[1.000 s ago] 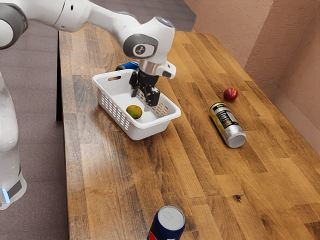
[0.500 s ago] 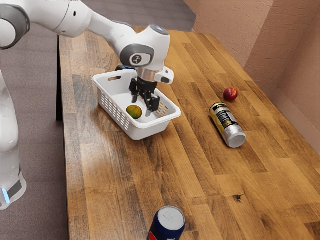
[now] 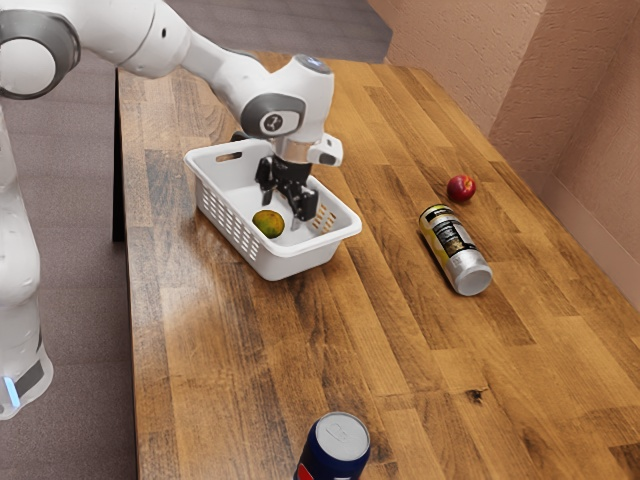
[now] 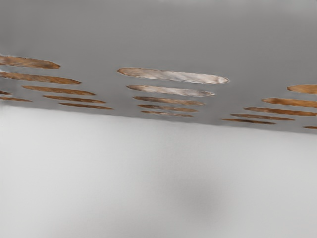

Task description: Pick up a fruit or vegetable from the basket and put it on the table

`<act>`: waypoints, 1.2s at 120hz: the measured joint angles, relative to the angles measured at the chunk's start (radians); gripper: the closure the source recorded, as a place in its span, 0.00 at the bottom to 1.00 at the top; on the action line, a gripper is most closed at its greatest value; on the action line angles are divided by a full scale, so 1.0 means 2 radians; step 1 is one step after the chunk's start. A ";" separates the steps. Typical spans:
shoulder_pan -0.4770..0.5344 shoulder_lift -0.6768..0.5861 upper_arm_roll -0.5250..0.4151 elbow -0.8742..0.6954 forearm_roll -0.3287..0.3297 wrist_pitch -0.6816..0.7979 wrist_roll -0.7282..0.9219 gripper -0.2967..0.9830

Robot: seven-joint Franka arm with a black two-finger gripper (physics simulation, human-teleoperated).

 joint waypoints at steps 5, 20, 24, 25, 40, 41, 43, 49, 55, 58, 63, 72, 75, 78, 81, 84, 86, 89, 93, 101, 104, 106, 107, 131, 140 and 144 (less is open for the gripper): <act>0.001 0.001 0.000 0.000 0.000 0.001 0.000 0.23; -0.015 -0.003 0.000 -0.001 -0.003 0.003 -0.002 0.23; -0.019 -0.006 0.000 -0.003 -0.004 0.003 -0.002 0.23; -0.020 -0.007 0.000 -0.004 -0.005 0.003 -0.002 0.23; -0.026 -0.014 0.000 -0.014 -0.009 0.003 -0.003 0.23; -0.025 -0.014 0.000 -0.015 -0.009 0.003 -0.003 0.23; -0.025 -0.015 0.000 -0.015 -0.009 0.003 -0.003 0.23; -0.024 -0.016 0.000 -0.016 -0.010 0.003 -0.003 0.23; -0.021 -0.016 0.000 -0.017 -0.010 0.004 -0.004 0.23; -0.021 -0.017 0.000 -0.017 -0.010 0.004 -0.004 0.23; -0.019 -0.017 0.000 -0.017 -0.010 0.004 -0.004 0.23; -0.017 -0.016 0.000 -0.017 -0.009 0.006 -0.004 0.23; -0.016 -0.016 0.000 -0.017 -0.009 0.007 -0.004 0.23; -0.015 -0.016 0.000 -0.017 -0.009 0.008 -0.004 0.23; -0.013 -0.016 0.000 -0.017 -0.009 0.010 -0.004 0.23; -0.012 -0.016 0.001 -0.017 -0.008 0.011 -0.004 0.23; -0.010 -0.016 0.001 -0.017 -0.008 0.012 -0.004 0.23; -0.008 -0.016 0.002 -0.017 -0.008 0.013 -0.004 0.23; -0.006 -0.016 0.004 -0.017 -0.008 0.015 -0.004 0.23; -0.003 -0.021 0.006 -0.023 -0.007 0.017 -0.004 0.23; -0.004 -0.034 0.006 -0.030 -0.007 0.017 -0.004 0.23; -0.005 -0.043 0.006 -0.035 -0.008 0.018 -0.004 0.23; -0.005 -0.047 0.007 -0.038 -0.008 0.018 -0.005 0.23; -0.011 -0.093 0.007 -0.084 -0.009 0.023 -0.005 0.24; -0.014 -0.093 0.006 -0.087 -0.010 0.025 -0.005 0.24; -0.015 -0.092 0.006 -0.088 -0.010 0.026 -0.005 0.24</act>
